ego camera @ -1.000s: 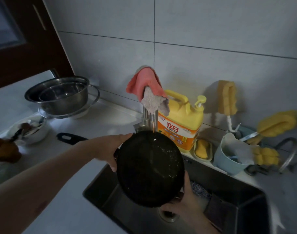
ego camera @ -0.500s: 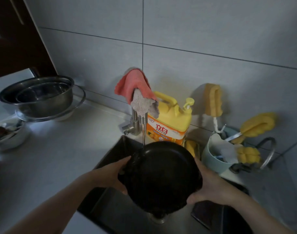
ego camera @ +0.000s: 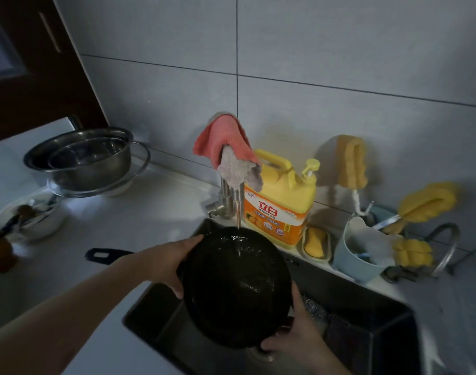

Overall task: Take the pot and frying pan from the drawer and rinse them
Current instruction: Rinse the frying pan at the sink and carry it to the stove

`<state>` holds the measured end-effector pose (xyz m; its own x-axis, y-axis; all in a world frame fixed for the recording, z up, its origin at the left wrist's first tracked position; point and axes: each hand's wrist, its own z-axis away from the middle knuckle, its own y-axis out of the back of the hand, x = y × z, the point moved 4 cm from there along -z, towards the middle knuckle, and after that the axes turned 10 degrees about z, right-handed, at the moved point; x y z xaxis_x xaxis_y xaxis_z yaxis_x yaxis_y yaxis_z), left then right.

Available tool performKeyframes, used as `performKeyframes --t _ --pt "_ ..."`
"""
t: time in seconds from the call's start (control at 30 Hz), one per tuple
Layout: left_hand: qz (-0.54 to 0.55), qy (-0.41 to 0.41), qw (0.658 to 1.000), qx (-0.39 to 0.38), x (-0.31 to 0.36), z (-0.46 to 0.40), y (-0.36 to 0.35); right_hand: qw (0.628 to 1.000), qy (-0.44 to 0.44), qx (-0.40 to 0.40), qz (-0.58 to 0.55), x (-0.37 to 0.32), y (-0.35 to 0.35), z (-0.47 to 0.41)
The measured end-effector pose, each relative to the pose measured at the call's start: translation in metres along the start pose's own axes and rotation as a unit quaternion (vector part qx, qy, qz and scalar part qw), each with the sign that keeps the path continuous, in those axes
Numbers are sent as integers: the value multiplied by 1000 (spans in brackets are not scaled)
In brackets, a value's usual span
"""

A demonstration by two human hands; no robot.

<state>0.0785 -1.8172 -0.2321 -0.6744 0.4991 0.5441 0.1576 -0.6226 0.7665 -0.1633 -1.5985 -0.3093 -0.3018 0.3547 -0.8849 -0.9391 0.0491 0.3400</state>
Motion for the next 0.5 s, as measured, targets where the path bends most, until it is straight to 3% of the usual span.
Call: performKeyframes --t 0.1,0.23,0.5 --pt "-6 -26 1000 11 24 4 -6 998 29 39 46 -3 17 -3" --pt "22 -39 994 101 36 0 -31 988 98 81 93 -18 49 6" --pt "42 -122 960 247 56 3 -69 949 139 192 207 -23 89 31"
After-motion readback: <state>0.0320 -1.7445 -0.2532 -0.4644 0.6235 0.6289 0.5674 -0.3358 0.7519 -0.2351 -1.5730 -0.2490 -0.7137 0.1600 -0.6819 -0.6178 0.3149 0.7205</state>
